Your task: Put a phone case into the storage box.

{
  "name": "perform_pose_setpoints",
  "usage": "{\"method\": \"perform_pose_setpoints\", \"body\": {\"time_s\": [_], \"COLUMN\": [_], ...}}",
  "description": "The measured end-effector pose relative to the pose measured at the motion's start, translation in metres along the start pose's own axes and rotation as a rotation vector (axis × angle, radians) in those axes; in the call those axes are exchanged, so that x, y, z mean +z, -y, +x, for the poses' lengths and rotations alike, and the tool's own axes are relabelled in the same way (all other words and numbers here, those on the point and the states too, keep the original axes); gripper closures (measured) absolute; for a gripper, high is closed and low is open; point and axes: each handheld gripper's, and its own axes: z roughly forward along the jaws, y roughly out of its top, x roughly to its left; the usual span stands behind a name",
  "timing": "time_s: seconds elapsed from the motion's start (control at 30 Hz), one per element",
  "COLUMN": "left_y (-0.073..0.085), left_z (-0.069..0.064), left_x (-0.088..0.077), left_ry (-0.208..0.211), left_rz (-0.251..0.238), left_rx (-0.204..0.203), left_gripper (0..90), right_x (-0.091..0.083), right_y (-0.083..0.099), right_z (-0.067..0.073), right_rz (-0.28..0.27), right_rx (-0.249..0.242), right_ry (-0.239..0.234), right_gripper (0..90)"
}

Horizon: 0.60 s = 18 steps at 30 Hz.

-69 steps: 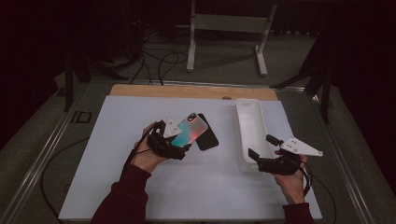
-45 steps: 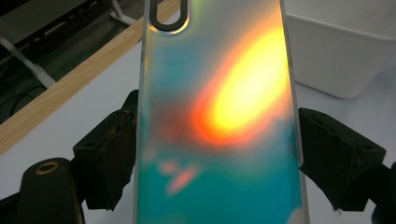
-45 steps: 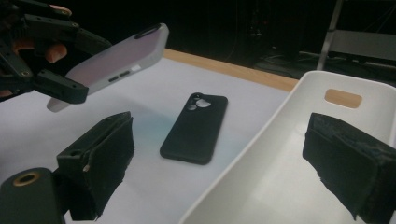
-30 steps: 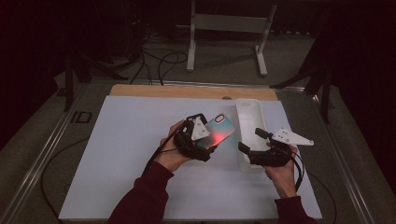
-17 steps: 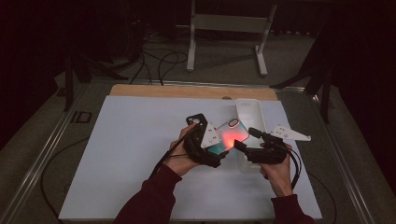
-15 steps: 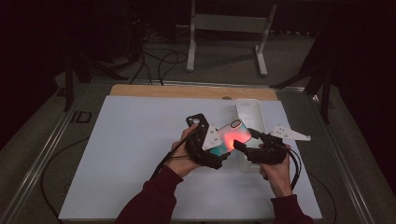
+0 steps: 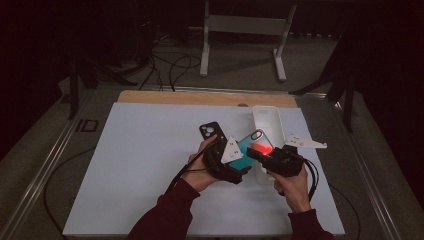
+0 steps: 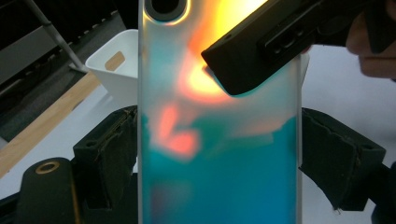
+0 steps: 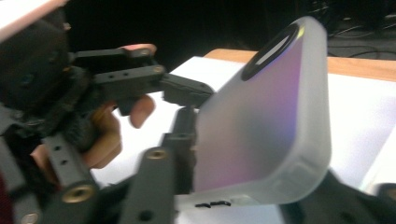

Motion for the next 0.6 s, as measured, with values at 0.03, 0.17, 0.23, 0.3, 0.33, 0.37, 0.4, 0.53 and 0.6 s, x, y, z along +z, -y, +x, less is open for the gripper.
{"method": "perform_pose_setpoints", "body": {"time_s": [0.03,0.17,0.23,0.3,0.33,0.37,0.4,0.53,0.6], "left_y": [0.0,0.0,-0.001,-0.001,-0.001,-0.001,0.0,0.002,0.003], "left_z": [0.0,-0.002,-0.004,-0.004,-0.003,-0.002,-0.001,0.004,0.009], "left_x": [0.0,0.001,0.001,0.003,0.002,0.002,0.002,-0.001,-0.003], "left_ry": [-0.003,-0.035,-0.065,-0.077,-0.06,-0.063,-0.053,-0.018,0.019], "left_rz": [0.003,0.01,0.013,0.018,0.01,0.005,0.005,0.007,0.001], "left_rx": [0.002,0.008,0.016,0.011,-0.003,-0.009,-0.017,-0.039,-0.068], "left_gripper": [17.0,16.9,17.0,16.7,21.3,21.4,20.1,15.6,14.4], "right_x": [0.001,0.003,0.004,0.004,0.005,0.005,0.004,0.0,-0.002], "right_y": [-0.001,-0.002,-0.002,-0.003,-0.003,-0.004,-0.004,-0.007,-0.008], "right_z": [0.001,0.003,0.005,0.009,0.011,0.012,0.012,0.011,0.01], "right_rz": [0.006,0.013,0.012,0.004,0.003,0.006,0.0,-0.007,-0.009], "right_rx": [-0.004,0.002,0.005,-0.009,-0.028,-0.045,-0.044,-0.065,-0.068], "right_ry": [-0.008,0.006,-0.002,0.003,0.019,0.039,0.036,0.067,0.069], "right_gripper": [74.5,77.2,80.9,86.2,86.7,86.8,86.9,87.1,87.1]}}
